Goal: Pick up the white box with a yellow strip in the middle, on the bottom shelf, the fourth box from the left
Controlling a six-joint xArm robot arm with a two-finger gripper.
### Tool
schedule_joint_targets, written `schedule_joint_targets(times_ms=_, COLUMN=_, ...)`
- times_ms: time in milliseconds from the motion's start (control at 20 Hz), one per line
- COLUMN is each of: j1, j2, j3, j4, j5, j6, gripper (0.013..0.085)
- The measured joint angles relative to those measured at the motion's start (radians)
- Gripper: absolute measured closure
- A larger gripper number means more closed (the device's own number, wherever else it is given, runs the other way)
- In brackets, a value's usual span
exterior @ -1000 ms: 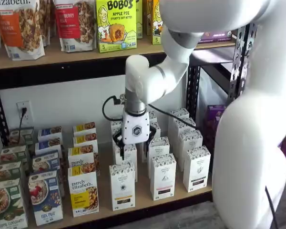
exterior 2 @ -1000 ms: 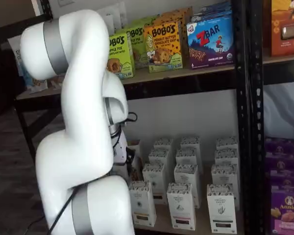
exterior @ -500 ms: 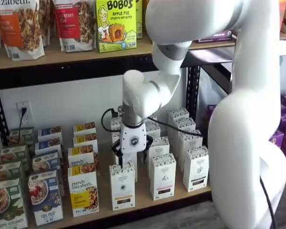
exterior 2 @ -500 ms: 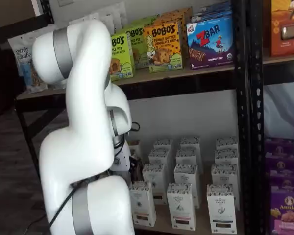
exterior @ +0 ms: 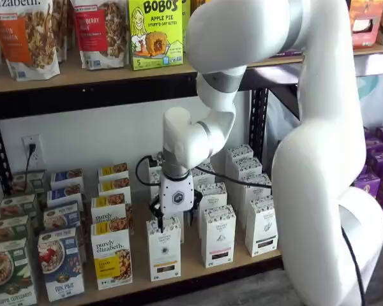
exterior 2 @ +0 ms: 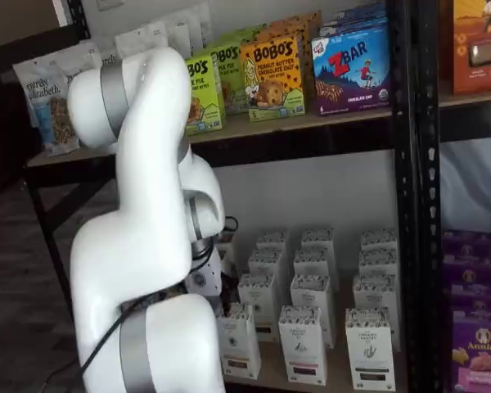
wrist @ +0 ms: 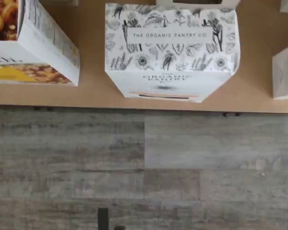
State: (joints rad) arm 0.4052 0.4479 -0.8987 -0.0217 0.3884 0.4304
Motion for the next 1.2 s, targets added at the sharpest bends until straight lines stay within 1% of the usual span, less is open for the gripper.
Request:
schedule_joint_targets(times_ms=100, j1=0.0, j2=0.025, j3=-0.017, j4=0.029, j5=-0.017, j6=-0.027, gripper=0.013)
schedule_joint_targets(times_ms=250, j1=0.005, j2=0.053, j3=-0.042, j4=0.108, j5=-0.041, j6=-0.097, gripper=0.013)
schedule_joint_targets(times_ms=300, j1=0.004, j2=0.061, j3=-0.053, j4=0.108, j5=-0.039, j6=-0.098, gripper=0.013)
schedule_joint_targets(times_ms=550, j1=-0.009, j2=0.095, j3=-0.11, j4=0.044, j5=0.0, j6=-0.05, gripper=0.013)
schedule_joint_targets(times_ms=750, j1=-0.017, j2=0.132, j3=-0.162, j4=0.065, j5=0.03, j6=-0.076, gripper=0.013)
schedule_joint_targets(times_ms=800, j1=-0.02, j2=0.147, j3=-0.179, j4=0.052, j5=0.036, j6=-0.067, gripper=0.013)
schedule_joint_targets(times_ms=950, j1=-0.028, j2=0.192, j3=-0.228, j4=0.043, j5=0.045, j6=-0.067, gripper=0.013)
schedule_joint_targets(times_ms=1200, j1=-0.047, j2=0.267, j3=-0.318, j4=0.052, j5=0.057, j6=-0.093, gripper=0.013)
